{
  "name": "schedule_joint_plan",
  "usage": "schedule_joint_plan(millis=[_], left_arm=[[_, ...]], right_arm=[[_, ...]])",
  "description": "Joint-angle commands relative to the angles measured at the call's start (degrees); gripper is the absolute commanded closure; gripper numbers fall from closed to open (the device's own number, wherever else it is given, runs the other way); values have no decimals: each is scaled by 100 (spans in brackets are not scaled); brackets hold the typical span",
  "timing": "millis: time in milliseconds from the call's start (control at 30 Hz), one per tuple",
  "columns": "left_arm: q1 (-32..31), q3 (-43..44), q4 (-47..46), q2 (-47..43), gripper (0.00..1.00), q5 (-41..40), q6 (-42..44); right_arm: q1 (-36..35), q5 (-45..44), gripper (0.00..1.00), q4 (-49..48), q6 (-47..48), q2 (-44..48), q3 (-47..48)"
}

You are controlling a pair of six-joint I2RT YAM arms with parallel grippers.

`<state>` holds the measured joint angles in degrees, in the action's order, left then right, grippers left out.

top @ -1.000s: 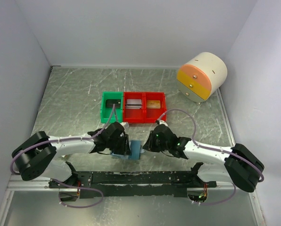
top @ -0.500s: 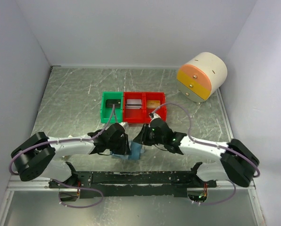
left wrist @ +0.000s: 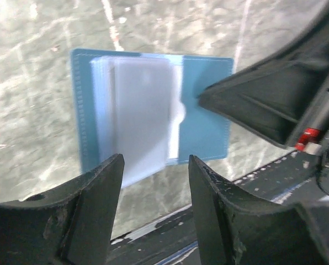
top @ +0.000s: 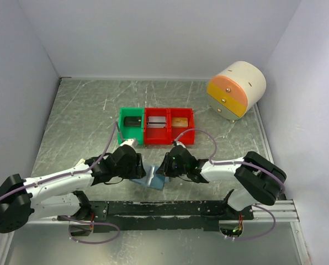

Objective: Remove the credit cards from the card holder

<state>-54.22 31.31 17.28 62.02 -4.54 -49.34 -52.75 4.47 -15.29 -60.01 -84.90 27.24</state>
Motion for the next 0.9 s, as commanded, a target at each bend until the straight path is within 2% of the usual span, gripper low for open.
schedule_joint_plan(millis=[0,367,600,767,867], left_arm=[[-28,84,664,47,39,-454,61],[-34,258,611,313,48,-259,108],[-36,405,653,58,45,-249,146],[-41,395,531,95,53,-109,194],[-37,366,552,249,54,-107,126]], right_arm=[[-51,-185,80,-5,32,-3,-234],[-53,-177,79,-112,16,34,-380],[-56,-161,79,-75,69,-50,-312],[-51,-166,79,-56,79,-66,-290],[-58,-165,78,-41,93,-72,-275]])
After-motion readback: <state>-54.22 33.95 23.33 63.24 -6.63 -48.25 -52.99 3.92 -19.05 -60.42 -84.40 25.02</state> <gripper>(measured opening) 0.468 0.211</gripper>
